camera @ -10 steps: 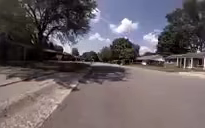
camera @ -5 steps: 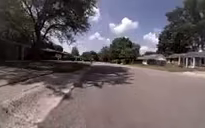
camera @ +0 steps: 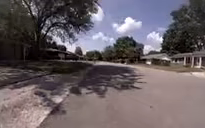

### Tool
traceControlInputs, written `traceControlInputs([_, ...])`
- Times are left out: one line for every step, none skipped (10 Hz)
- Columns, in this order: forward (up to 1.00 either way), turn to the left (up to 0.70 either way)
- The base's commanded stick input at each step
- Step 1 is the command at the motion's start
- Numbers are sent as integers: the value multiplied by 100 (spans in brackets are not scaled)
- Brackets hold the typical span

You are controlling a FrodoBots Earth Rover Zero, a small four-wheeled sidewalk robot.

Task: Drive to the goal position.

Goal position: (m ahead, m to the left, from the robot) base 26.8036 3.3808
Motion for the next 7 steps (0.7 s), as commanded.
traceControlInputs([100,3])
traceControlInputs([100,3])
traceControlInputs([100,2])
traceControlInputs([100,2])
traceControlInputs([100,2])
traceControlInputs([100,2])
traceControlInputs([100,2])
